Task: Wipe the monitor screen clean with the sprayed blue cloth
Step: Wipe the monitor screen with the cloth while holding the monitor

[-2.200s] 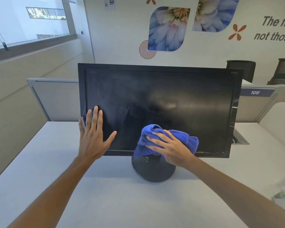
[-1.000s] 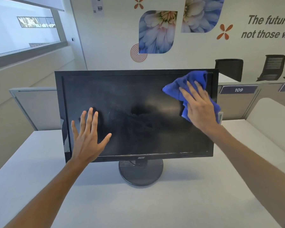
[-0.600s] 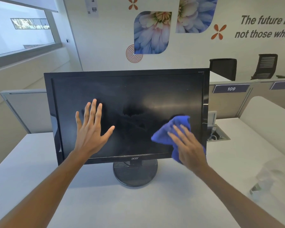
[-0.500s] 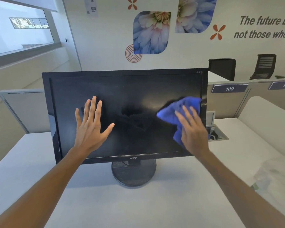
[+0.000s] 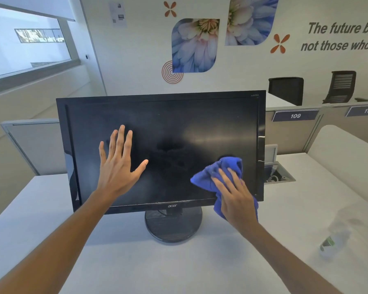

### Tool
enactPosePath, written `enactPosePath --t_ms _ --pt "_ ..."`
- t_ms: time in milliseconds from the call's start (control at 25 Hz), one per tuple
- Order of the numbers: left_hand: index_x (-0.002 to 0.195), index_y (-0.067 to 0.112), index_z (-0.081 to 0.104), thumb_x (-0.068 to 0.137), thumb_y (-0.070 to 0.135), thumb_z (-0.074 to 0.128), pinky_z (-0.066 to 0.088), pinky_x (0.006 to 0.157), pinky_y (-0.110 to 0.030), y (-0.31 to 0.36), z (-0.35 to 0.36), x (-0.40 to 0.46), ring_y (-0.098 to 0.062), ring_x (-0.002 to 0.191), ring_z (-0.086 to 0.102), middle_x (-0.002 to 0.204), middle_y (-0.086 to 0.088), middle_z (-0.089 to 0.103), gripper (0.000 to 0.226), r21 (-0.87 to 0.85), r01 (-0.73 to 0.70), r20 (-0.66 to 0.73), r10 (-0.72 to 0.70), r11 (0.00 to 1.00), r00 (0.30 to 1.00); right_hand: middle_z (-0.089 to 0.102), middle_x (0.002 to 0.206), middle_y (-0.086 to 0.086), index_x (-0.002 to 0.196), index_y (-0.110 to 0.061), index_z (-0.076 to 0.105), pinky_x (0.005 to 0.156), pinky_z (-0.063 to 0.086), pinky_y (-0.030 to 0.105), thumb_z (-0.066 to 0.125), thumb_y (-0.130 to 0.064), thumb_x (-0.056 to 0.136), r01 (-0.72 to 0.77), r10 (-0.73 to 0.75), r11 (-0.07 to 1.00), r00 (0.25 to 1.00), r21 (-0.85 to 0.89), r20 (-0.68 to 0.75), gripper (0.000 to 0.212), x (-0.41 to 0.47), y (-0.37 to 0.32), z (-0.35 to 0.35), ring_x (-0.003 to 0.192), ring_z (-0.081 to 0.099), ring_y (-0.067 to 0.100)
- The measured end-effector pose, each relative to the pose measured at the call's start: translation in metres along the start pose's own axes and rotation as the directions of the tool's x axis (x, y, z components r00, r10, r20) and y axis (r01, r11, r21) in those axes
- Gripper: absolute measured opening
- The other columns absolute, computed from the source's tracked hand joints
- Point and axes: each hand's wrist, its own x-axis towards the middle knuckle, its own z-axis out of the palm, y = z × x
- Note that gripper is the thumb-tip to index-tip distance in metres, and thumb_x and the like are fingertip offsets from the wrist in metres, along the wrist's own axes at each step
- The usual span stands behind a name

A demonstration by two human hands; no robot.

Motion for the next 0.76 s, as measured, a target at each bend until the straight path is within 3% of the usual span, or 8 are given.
enactPosePath --t_ms 80,240,400,600,760 --pt "0.153 0.022 -0.002 0.087 0.065 0.032 0.004 0.118 -0.059 -0.007 -0.001 -0.006 -0.022 0.149 -0.006 0.162 -0.002 -0.007 0.086 0.006 0.015 0.008 -0.015 1.0 1.0 0.058 0.138 0.009 0.128 -0.01 0.063 0.101 0.048 0.048 0.07 0.001 0.079 -0.003 0.005 0.998 1.0 0.057 -0.027 0.05 0.009 0.0 -0.007 0.132 0.049 0.035" --pt "0.153 0.02 0.002 0.086 0.064 0.036 0.005 0.117 -0.061 -0.021 -0.006 -0.01 -0.024 0.149 -0.004 0.162 -0.004 -0.005 0.087 0.012 0.06 0.01 -0.06 0.998 0.998 0.047 0.149 0.007 0.137 -0.013 0.056 0.109 0.042 0.048 0.043 -0.009 0.093 -0.079 0.09 0.993 0.987 0.089 -0.131 0.046 0.105 0.007 -0.037 0.141 0.037 0.032" --pt "0.153 0.02 0.004 0.085 0.063 0.038 0.007 0.115 -0.065 -0.03 -0.007 -0.016 -0.025 0.149 -0.003 0.162 -0.004 -0.004 0.087 0.0 0.088 0.007 -0.088 0.996 0.996 0.037 0.155 0.005 0.145 -0.017 0.046 0.111 0.037 0.051 0.053 -0.008 0.092 -0.077 0.078 0.996 0.997 0.037 -0.027 0.055 0.154 0.001 -0.04 0.146 0.028 0.031" --pt "0.153 0.021 0.004 0.083 0.065 0.038 0.011 0.11 -0.069 -0.051 0.0 -0.025 -0.026 0.149 -0.003 0.162 -0.002 -0.007 0.089 0.001 0.13 0.011 -0.13 0.991 0.991 0.066 0.128 0.009 0.119 -0.011 0.069 0.095 0.053 0.042 0.062 -0.005 0.082 0.051 -0.05 0.999 0.988 0.005 -0.148 0.037 0.104 -0.002 -0.027 0.125 0.056 0.033" --pt "0.153 0.021 0.003 0.081 0.066 0.036 0.017 0.109 -0.067 -0.071 0.006 -0.037 -0.033 0.148 0.001 0.162 -0.007 -0.008 0.091 -0.013 0.161 -0.002 -0.161 0.987 0.987 0.053 0.143 0.008 0.134 -0.016 0.056 0.102 0.046 0.044 0.054 -0.01 0.085 -0.172 0.154 0.983 0.96 -0.061 -0.232 0.049 0.153 0.054 -0.057 0.134 0.046 0.032"
